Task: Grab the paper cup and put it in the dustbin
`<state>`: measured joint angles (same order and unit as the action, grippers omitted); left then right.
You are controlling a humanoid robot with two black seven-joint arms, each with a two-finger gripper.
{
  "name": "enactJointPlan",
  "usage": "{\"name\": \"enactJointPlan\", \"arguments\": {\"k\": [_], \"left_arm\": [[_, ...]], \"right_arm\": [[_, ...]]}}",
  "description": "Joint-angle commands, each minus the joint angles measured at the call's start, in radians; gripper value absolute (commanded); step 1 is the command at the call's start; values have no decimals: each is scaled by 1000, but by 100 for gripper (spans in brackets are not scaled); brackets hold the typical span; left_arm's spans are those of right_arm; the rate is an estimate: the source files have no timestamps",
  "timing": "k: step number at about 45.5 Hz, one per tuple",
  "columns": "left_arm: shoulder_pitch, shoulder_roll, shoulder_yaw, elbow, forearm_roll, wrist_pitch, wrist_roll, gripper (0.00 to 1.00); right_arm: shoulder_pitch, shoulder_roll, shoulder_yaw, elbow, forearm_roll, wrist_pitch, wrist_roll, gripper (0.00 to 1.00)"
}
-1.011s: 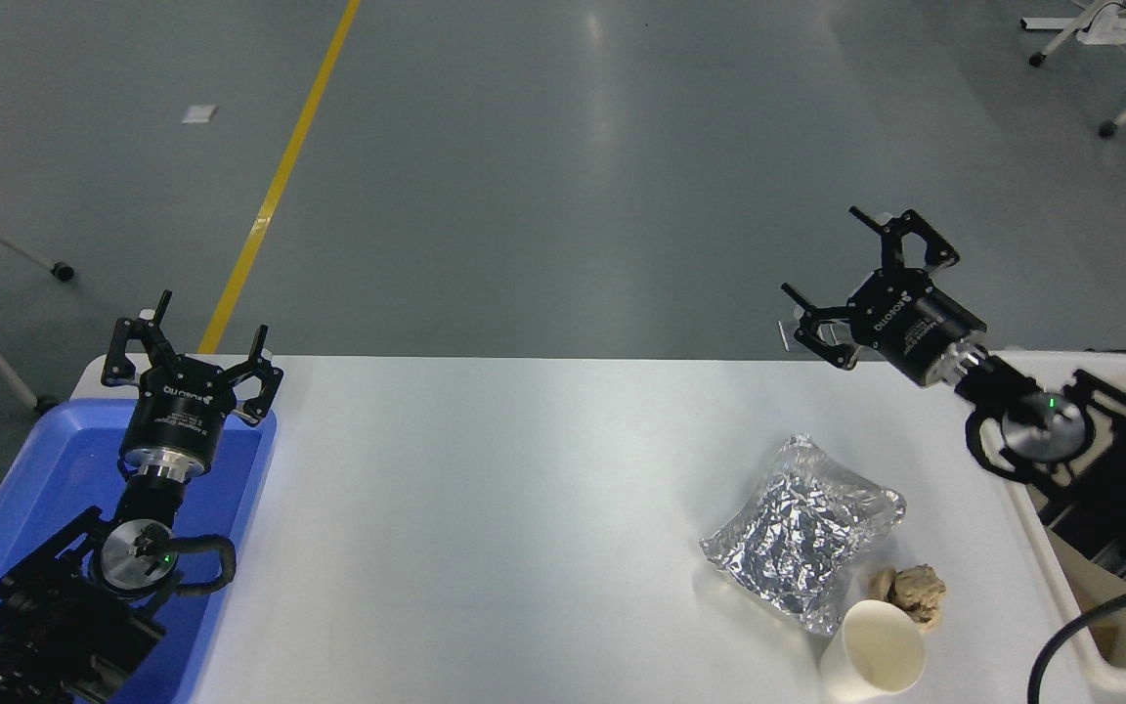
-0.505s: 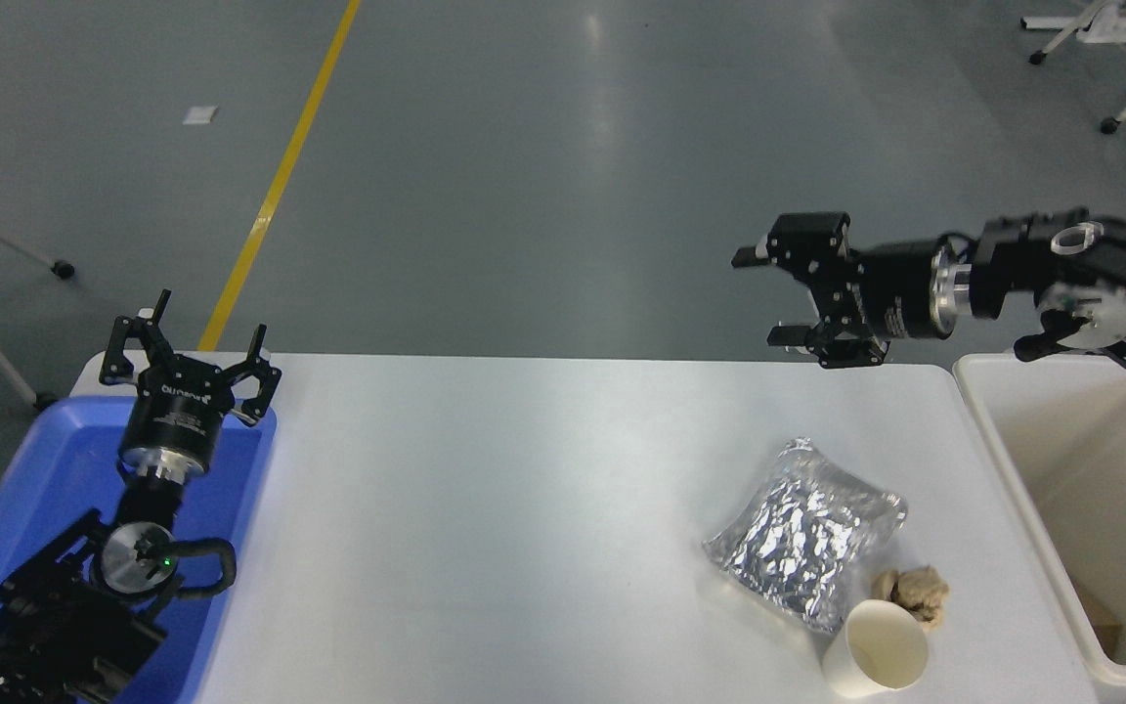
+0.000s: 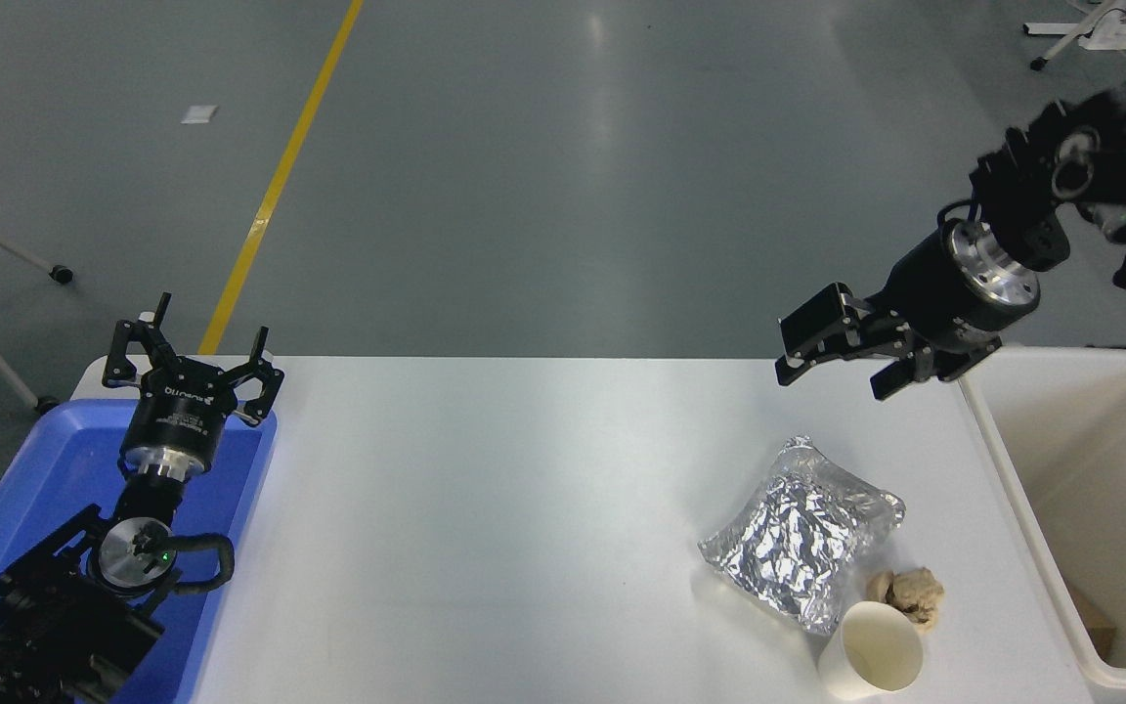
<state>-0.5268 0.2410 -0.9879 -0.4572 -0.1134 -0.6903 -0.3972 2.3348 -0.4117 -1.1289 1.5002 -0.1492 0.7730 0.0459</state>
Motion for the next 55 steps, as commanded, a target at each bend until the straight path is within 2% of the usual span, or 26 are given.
{"name": "enactJointPlan", "arguments": {"k": [1,19,25,31,46,55], "left_arm": [[1,0,0,0,0,0,0,100],[2,0,-3,0,-2,1,-3,100],[2,0,-3,0,-2,1,-3,100],[2,0,-3,0,-2,1,-3,100],[1,0,-2,0,-2,0,-3,100],[1,0,-2,0,-2,0,-2,100]], "right_arm": [[225,88,-137,178,66,12,2,100],[267,39,-199,245,22,12,0,100],[247,-61,-241,245,-67,12,2,100],[170,-144,-236,245,-90,12,2,100],[-185,-329,-86,245,-309,12,2,100],[-451,-398,55,158,-480,12,5,100]]}}
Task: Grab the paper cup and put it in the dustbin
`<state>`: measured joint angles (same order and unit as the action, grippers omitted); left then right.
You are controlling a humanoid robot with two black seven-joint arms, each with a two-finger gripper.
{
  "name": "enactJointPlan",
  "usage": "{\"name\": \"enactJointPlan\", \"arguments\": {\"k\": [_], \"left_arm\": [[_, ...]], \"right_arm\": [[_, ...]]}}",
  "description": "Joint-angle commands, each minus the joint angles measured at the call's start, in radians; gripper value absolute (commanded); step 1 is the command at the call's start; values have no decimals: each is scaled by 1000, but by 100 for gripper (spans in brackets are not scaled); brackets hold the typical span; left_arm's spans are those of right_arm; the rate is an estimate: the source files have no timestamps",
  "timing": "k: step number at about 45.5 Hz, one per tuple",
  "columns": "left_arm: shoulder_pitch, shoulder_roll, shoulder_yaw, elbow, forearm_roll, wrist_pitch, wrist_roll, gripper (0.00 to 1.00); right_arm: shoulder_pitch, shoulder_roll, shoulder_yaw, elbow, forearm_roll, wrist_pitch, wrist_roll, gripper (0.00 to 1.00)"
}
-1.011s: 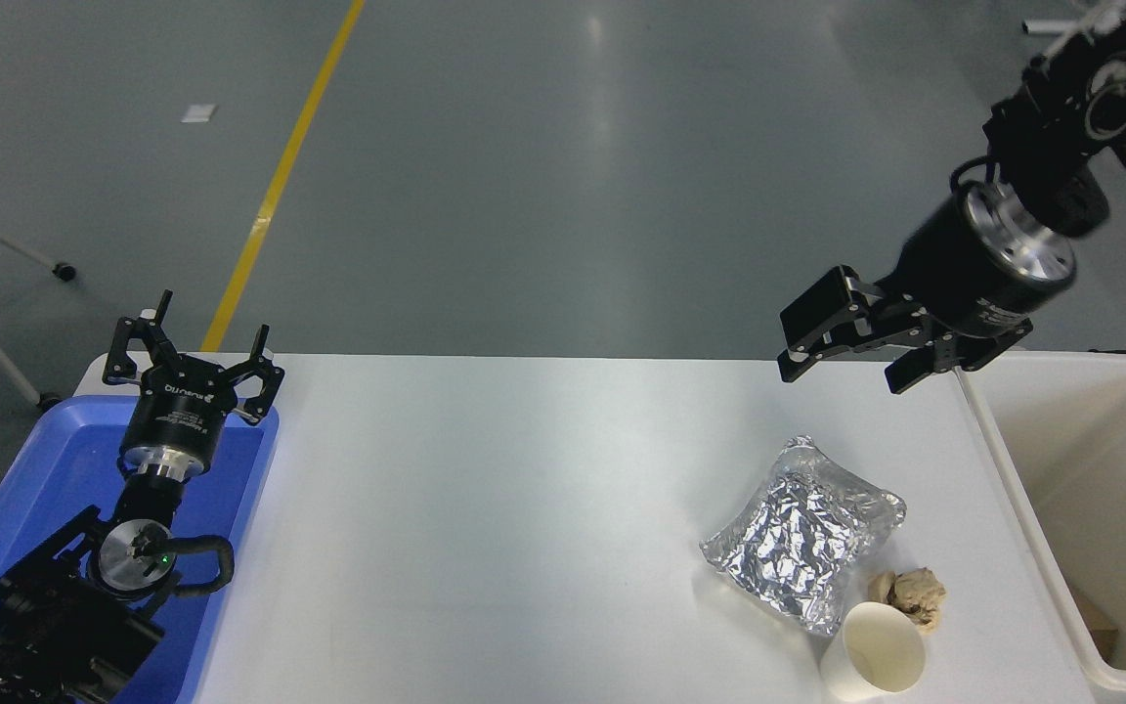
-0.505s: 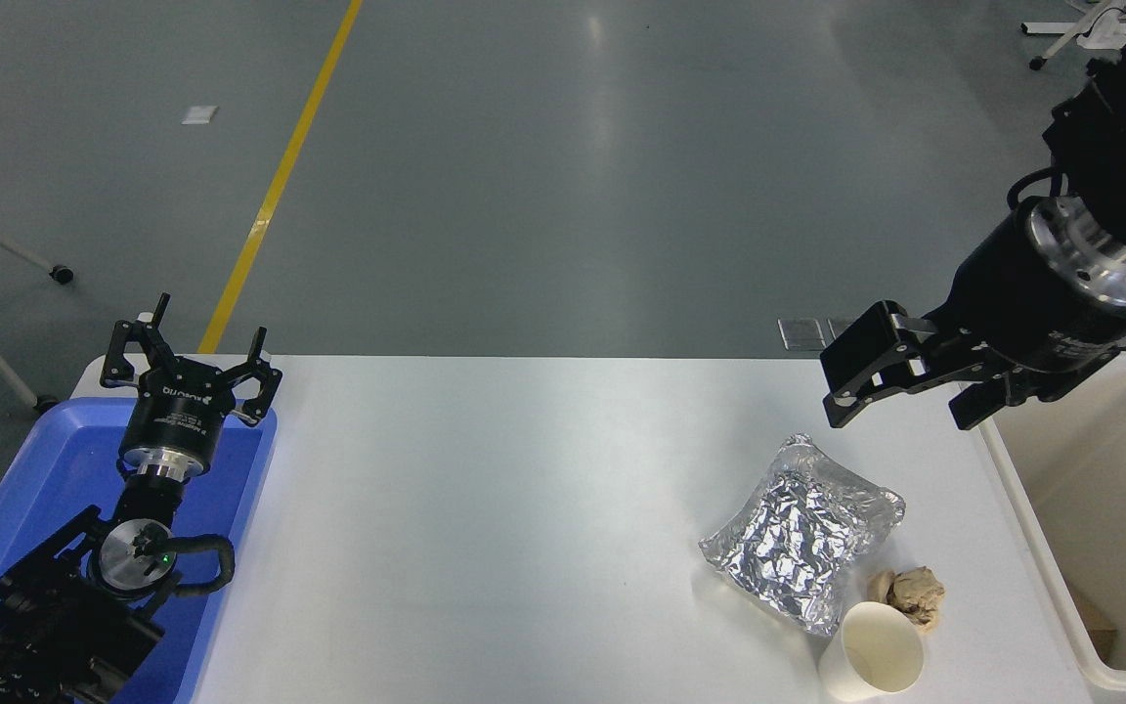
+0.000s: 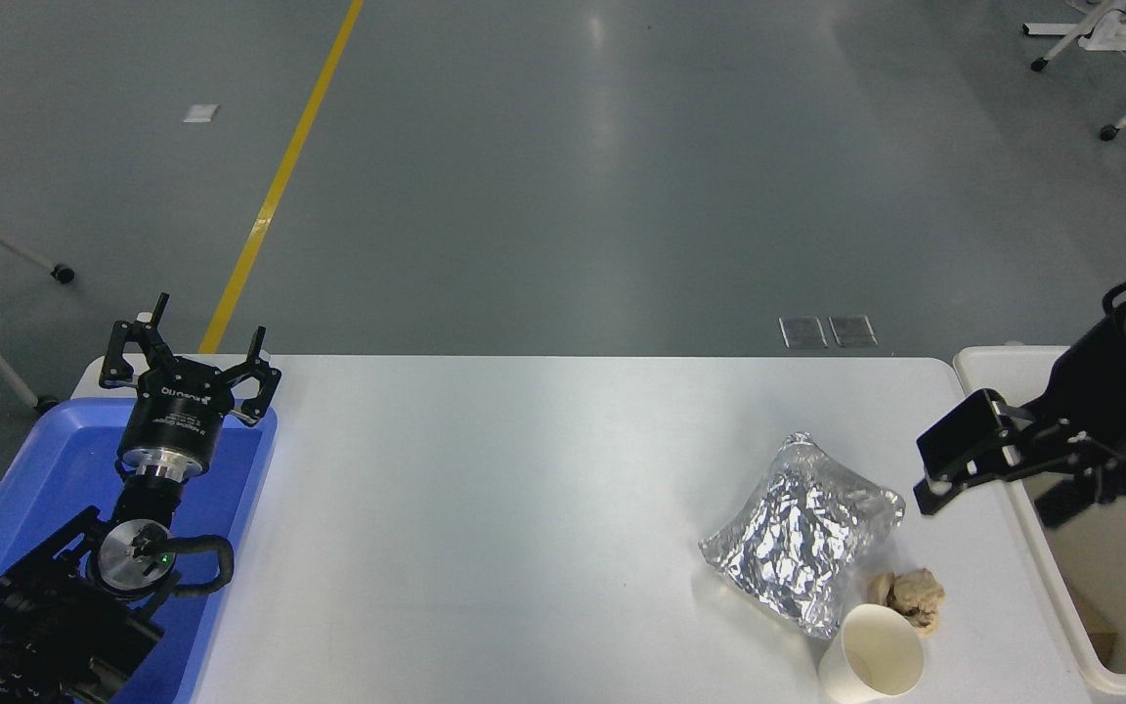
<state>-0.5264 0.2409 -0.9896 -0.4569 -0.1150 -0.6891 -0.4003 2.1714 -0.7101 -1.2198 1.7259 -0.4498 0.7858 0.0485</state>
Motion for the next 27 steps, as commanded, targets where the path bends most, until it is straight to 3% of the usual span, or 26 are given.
{"name": "enactJointPlan", "arguments": {"k": [1,9,27], "left_arm": [[0,0,0,-2,0,-1,1,100],[0,0,0,0,2,-1,1,100],[0,0,0,0,2,-1,1,100]], "right_arm": [[-313,-101,164,-74,-190,-5,2,100],[-502,-91,256,-169,-267,-143,-2,100],[-765,-48,384,-325,-313,-332,-9,100]]}}
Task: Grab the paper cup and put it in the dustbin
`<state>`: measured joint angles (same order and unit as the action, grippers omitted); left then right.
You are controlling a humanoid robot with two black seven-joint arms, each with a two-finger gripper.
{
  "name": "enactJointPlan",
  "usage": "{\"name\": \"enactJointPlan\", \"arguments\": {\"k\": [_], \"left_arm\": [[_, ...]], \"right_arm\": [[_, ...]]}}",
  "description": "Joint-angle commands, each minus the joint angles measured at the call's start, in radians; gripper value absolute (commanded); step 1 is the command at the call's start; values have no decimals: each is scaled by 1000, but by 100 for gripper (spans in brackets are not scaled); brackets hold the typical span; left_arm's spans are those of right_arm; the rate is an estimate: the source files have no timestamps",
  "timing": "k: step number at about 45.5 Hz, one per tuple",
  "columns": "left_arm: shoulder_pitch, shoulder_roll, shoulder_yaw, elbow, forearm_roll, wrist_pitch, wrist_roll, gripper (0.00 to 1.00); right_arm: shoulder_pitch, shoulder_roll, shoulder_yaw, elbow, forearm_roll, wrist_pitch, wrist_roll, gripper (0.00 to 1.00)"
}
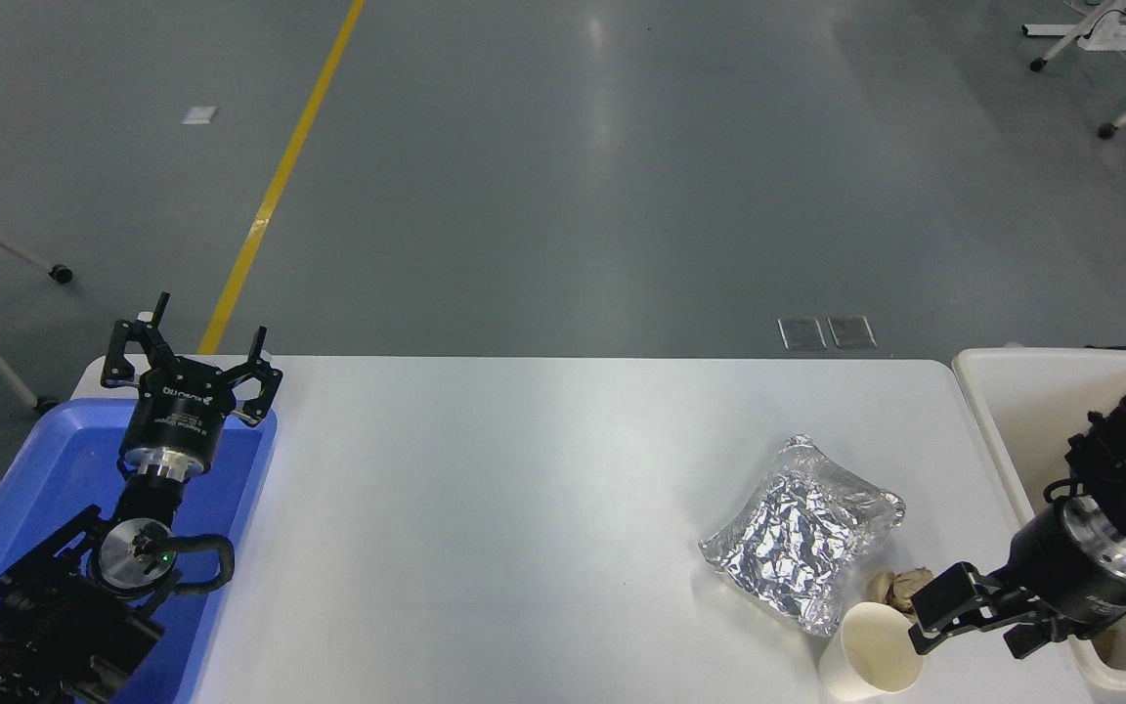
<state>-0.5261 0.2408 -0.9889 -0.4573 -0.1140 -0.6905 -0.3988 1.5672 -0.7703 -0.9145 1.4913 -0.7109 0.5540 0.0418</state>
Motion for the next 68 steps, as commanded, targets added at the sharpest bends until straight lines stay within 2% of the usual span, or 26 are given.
{"name": "enactJointPlan", "arguments": {"k": [1,9,13,15,19,22,24,27,44,60,68], "left_arm": [[0,0,0,0,1,0,0,100],[0,0,0,0,1,0,0,100],[0,0,1,0,1,0,0,100],[0,0,0,0,1,0,0,100],[0,0,1,0,1,0,0,100],[0,0,1,0,1,0,0,100],[0,0,1,0,1,0,0,100],[0,0,1,-1,1,0,0,100],[0,0,1,-1,1,-1,2,100],[0,0,1,0,1,-1,2,100],[0,0,1,-1,1,-1,2,100]], "right_arm": [[-173,13,83,-98,-55,-109,-2,100],[-259,31,114,-158,-67,-169,-2,100],[-277,32,123,-161,-67,-204,-3,88],[-280,32,124,-161,-67,-207,-2,78],[-282,31,123,-161,-67,-209,-2,43],[-282,31,123,-161,-65,-204,-2,31],[-282,31,123,-160,-65,-201,-2,26],[-282,29,123,-158,-64,-200,0,0],[-254,-10,121,-115,-59,-169,0,0],[-46,-115,112,-22,-36,13,-2,0],[160,-161,45,13,-9,139,-5,0]]}}
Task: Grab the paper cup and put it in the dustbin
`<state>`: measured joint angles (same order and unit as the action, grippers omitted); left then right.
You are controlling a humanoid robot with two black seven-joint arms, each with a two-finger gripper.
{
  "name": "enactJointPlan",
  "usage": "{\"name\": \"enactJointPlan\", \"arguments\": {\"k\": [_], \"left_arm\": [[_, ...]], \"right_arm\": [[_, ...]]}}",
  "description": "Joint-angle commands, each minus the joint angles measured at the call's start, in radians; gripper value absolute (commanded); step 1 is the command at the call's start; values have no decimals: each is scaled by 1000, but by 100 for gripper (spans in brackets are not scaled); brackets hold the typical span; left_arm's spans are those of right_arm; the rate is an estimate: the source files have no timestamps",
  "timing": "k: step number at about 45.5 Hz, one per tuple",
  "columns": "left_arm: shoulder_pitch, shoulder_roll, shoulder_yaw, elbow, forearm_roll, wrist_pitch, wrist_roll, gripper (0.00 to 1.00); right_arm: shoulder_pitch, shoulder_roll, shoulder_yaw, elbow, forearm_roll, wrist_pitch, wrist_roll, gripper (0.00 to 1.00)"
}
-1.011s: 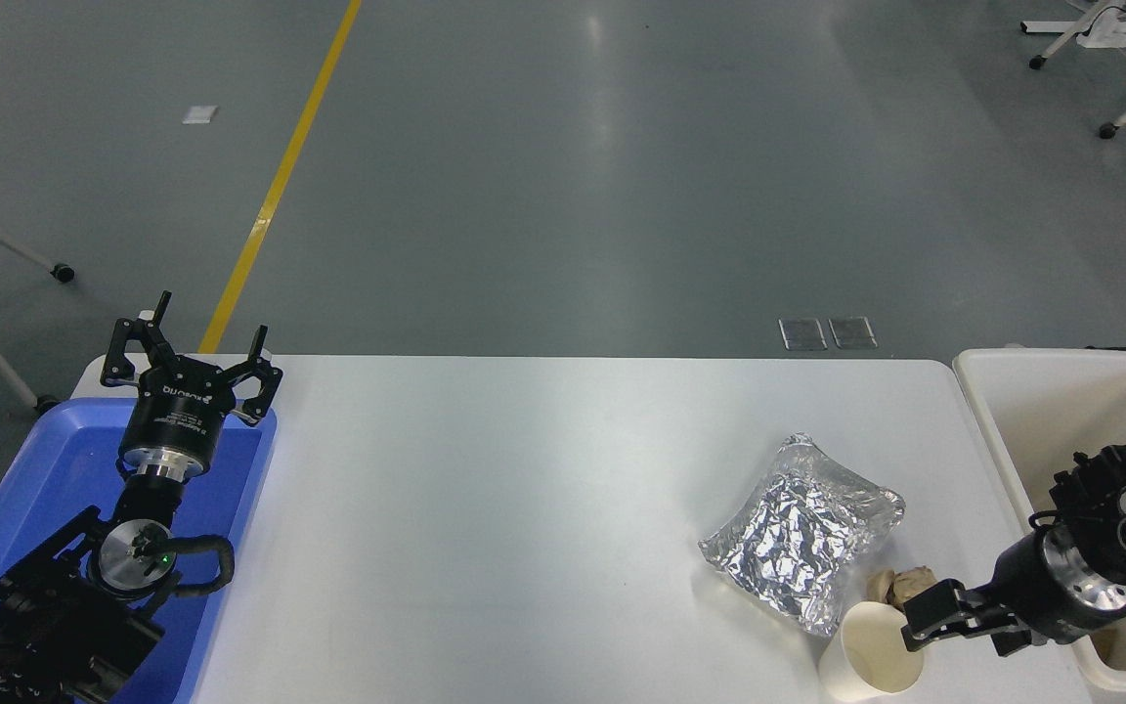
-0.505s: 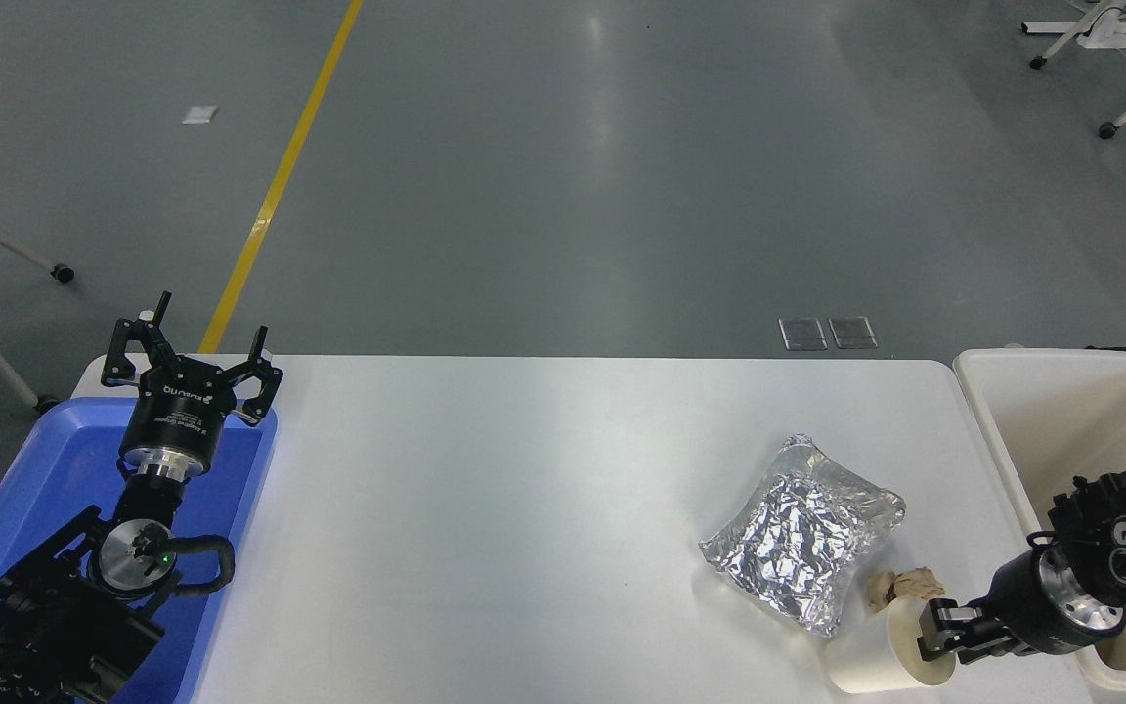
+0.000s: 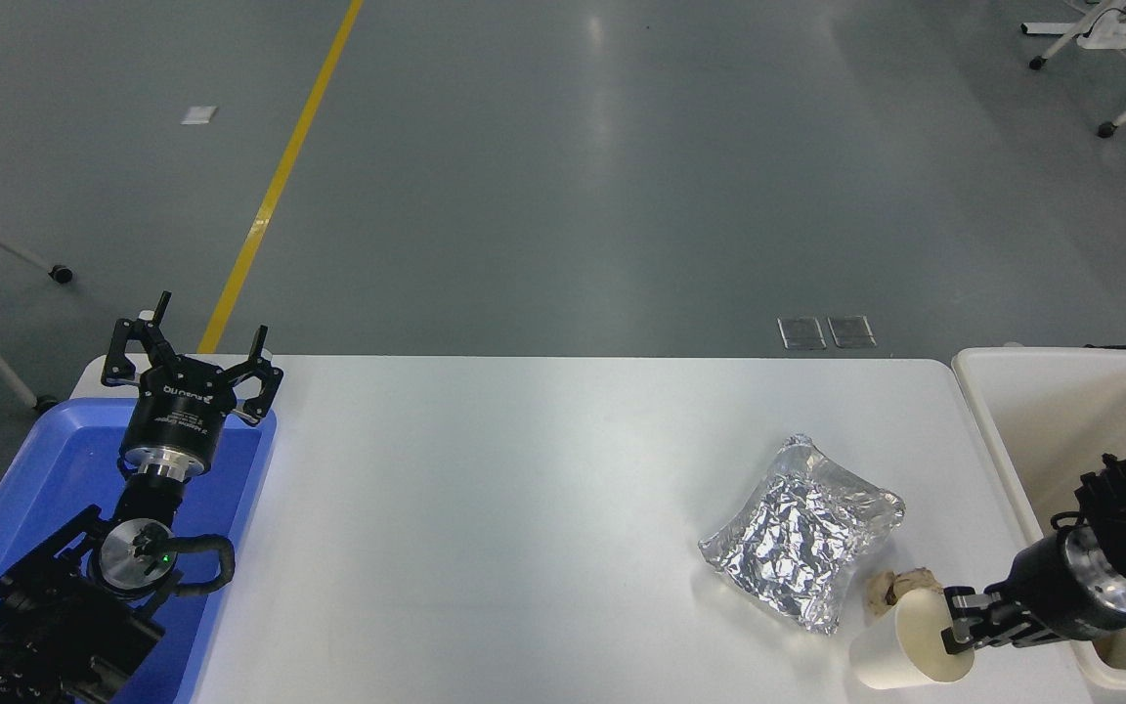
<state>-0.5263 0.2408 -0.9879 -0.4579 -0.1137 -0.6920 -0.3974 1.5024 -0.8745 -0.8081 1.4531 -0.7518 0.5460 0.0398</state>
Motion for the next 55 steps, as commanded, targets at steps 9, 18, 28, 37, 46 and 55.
{"name": "enactJointPlan", "arguments": {"k": [9,18,28,37,46,55], "left_arm": [[0,0,0,1,0,0,0,100],[0,0,0,-1,0,0,0,100],[0,0,0,1,0,0,2,100],[0,0,0,1,0,2,0,100],[-1,0,0,1,0,2,-1,100],[0,0,0,1,0,2,-1,100]], "right_arm": [[554,-9,-295,76,95,187,-3,0],[841,83,-497,141,150,192,-1,0],[1090,213,-595,184,213,239,3,0],[1147,233,-577,187,221,239,2,0],[1104,218,-579,133,206,239,2,0],[891,4,-462,-54,56,239,8,0]]}}
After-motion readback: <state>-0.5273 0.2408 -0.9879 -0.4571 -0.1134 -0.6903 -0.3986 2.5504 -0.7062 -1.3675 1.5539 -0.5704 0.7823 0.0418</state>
